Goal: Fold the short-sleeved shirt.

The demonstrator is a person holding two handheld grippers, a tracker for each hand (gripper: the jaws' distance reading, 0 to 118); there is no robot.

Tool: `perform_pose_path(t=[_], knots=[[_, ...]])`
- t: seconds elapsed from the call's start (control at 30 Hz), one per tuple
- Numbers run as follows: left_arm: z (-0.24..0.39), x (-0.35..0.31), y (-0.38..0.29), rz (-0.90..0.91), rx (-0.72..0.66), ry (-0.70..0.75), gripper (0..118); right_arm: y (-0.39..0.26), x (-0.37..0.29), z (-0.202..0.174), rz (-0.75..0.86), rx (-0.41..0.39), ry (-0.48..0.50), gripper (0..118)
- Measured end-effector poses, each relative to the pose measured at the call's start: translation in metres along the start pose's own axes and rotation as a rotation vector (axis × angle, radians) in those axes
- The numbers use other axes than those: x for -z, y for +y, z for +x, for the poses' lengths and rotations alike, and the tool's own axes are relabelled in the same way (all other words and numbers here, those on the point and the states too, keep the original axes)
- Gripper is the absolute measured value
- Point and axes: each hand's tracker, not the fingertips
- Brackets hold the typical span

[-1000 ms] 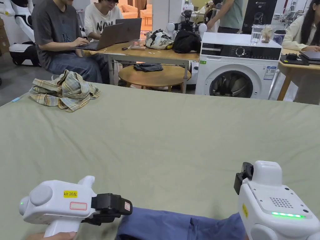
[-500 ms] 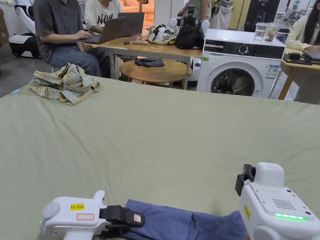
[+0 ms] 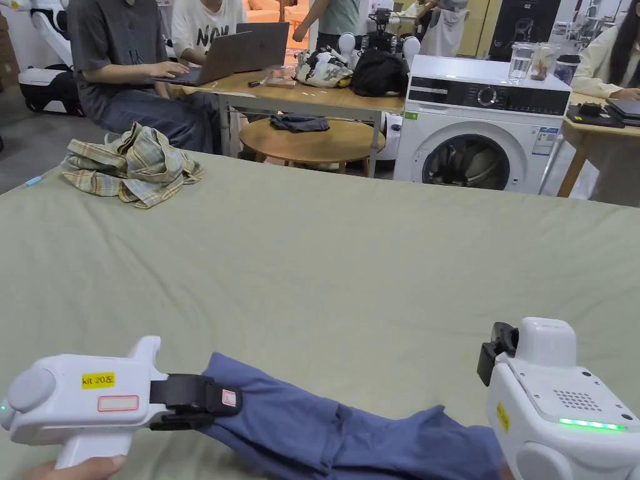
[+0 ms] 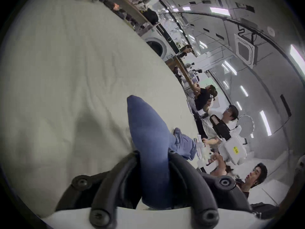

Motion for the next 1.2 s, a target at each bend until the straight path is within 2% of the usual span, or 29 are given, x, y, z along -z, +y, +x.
perform_pose_path(t=[0.1,0.2,0.37,0.57,0.8,0.97,1.2], knots=[[0.026,-0.02,0.0,0.026,0.031,0.098,12,0.002,0.001,0.0,0.007,0.005,0.005,0],[0.057,-0.022,0.001,0.02,0.122,0.227,12,0.004,0.002,0.0,0.009,0.016,0.014,0],[0.111,0.001,-0.002,-0.033,0.236,0.3,12,0.004,0.001,0.004,0.005,0.026,0.015,0],[0.174,0.05,-0.005,-0.122,0.338,0.319,12,0.002,-0.005,0.015,0.0,0.027,0.001,0],[0.231,0.148,-0.033,-0.32,0.514,0.398,12,-0.002,-0.011,0.028,-0.012,0.042,-0.023,0],[0.243,0.212,-0.059,-0.41,0.542,0.432,12,-0.006,-0.015,0.038,-0.024,0.046,-0.041,0],[0.232,0.246,-0.069,-0.421,0.502,0.456,13,-0.009,-0.016,0.045,-0.039,0.048,-0.056,0]])
